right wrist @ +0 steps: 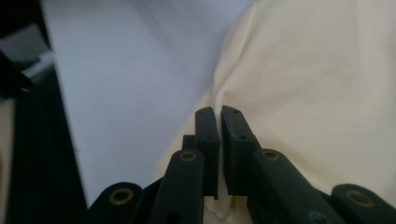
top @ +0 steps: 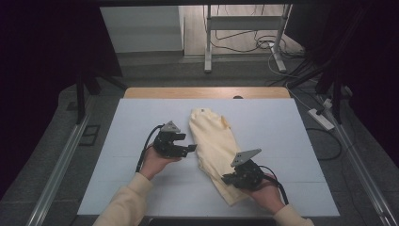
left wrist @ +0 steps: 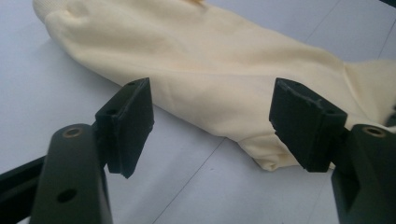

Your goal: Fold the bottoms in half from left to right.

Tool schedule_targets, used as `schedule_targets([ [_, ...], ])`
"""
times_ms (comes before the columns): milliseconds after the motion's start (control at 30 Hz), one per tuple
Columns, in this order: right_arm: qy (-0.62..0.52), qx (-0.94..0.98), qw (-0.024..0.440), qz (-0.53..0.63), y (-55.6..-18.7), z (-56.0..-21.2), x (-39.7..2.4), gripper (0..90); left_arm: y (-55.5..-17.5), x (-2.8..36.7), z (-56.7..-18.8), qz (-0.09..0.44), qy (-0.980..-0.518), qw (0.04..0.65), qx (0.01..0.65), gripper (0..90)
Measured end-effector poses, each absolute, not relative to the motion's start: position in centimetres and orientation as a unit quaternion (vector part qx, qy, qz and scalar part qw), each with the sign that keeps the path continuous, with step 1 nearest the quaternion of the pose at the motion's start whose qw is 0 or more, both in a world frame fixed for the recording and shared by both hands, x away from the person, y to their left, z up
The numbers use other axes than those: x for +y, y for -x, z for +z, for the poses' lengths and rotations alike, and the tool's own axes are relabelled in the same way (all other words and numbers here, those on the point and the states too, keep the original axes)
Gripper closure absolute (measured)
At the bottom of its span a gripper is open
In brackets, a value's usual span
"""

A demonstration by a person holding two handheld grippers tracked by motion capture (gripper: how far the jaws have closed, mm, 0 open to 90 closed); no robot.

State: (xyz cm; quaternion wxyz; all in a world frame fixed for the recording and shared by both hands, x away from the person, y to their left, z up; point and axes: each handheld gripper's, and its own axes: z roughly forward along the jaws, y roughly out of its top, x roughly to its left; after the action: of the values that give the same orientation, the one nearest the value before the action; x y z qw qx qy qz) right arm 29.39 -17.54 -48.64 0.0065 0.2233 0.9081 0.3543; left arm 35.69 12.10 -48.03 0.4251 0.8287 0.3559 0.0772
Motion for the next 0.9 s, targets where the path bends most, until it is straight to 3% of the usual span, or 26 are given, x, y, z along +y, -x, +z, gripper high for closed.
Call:
schedule_targets([
  [133, -0.206, 0.912, 0.012, 0.354, -28.8, -48.5, -16.8, 84.9, -35.7, 12.2, -48.1, 0.076, -0.829, 0.423, 0.358, 29.5],
  [267, -0.204, 0.918, 0.019, 0.339, -28.9, -49.3, -16.8, 78.7, -35.7, 12.2, -48.0, 0.076, -0.829, 0.424, 0.357, 29.3],
  [333, -0.207, 0.916, 0.022, 0.344, -29.0, -49.2, -16.9, 69.8, -35.7, 12.3, -48.0, 0.076, -0.829, 0.424, 0.357, 29.2],
  [400, -0.198, 0.912, 0.038, 0.356, -28.9, -48.9, -17.2, 52.0, -35.7, 12.3, -48.0, 0.077, -0.828, 0.425, 0.357, 29.1],
  [433, -0.201, 0.909, 0.053, 0.362, -28.9, -48.6, -17.4, 48.5, -35.7, 12.3, -48.0, 0.079, -0.828, 0.425, 0.358, 29.1],
  [567, -0.232, 0.890, 0.070, 0.387, -29.6, -47.6, -18.8, 43.1, -35.7, 12.3, -48.0, 0.080, -0.829, 0.424, 0.357, 28.9],
  [900, -0.278, 0.885, 0.099, 0.359, -31.1, -48.1, -21.0, 39.3, -35.6, 12.2, -48.0, 0.083, -0.829, 0.424, 0.355, 28.9],
])
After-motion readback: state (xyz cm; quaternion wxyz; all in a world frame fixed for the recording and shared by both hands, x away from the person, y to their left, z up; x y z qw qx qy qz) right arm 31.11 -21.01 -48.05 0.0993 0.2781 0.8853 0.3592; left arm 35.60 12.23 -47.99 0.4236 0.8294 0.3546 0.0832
